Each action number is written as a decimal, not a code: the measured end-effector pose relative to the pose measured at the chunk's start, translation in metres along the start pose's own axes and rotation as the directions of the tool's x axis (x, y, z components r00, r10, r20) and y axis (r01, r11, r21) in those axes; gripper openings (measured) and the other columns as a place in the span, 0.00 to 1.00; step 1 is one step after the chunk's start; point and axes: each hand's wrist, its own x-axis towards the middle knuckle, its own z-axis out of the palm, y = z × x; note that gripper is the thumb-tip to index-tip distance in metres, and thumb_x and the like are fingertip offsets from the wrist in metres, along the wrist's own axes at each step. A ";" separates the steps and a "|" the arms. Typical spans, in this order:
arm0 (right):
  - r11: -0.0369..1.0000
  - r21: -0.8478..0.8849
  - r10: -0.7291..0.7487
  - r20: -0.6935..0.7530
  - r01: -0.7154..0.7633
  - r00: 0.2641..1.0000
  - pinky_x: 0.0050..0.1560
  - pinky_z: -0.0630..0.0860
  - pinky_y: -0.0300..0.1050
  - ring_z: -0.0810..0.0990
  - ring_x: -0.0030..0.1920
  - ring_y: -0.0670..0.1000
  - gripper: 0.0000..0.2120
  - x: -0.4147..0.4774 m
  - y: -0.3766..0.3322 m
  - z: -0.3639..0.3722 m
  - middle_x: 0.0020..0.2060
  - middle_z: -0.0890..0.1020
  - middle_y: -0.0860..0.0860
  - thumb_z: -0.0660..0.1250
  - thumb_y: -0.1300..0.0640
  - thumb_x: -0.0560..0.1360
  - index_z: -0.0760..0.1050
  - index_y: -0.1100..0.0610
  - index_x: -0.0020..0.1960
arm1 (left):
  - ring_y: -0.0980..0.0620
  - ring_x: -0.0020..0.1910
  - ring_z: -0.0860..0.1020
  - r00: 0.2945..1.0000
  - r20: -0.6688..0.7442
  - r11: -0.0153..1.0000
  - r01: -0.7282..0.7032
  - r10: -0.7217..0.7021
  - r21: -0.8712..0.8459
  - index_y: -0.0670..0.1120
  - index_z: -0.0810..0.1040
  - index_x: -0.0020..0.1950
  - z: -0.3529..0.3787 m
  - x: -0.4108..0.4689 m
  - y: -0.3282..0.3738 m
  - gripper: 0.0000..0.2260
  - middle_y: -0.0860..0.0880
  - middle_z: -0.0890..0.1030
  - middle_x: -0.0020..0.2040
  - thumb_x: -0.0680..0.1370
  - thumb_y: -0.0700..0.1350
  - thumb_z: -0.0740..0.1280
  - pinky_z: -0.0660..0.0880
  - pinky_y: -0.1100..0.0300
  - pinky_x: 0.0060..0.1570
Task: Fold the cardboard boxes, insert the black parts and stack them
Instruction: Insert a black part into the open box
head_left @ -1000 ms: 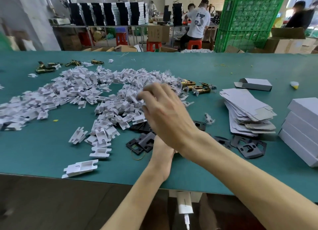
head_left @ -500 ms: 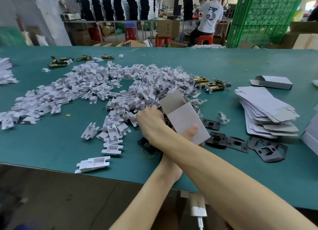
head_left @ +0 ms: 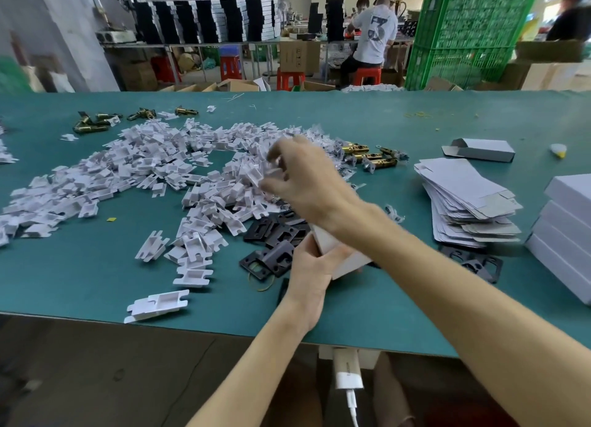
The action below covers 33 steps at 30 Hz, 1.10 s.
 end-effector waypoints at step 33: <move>0.980 -0.195 -0.008 -0.192 -0.030 0.981 0.55 0.73 0.45 0.77 0.54 0.50 0.17 -0.070 0.096 -0.064 0.57 0.79 0.51 0.61 0.48 0.84 0.84 0.58 0.57 | 0.46 0.50 0.84 0.999 0.043 1.000 -0.005 0.006 -0.029 0.40 0.80 0.63 0.009 -0.005 0.008 0.19 0.41 0.86 0.56 0.75 0.42 0.78 0.81 0.52 0.41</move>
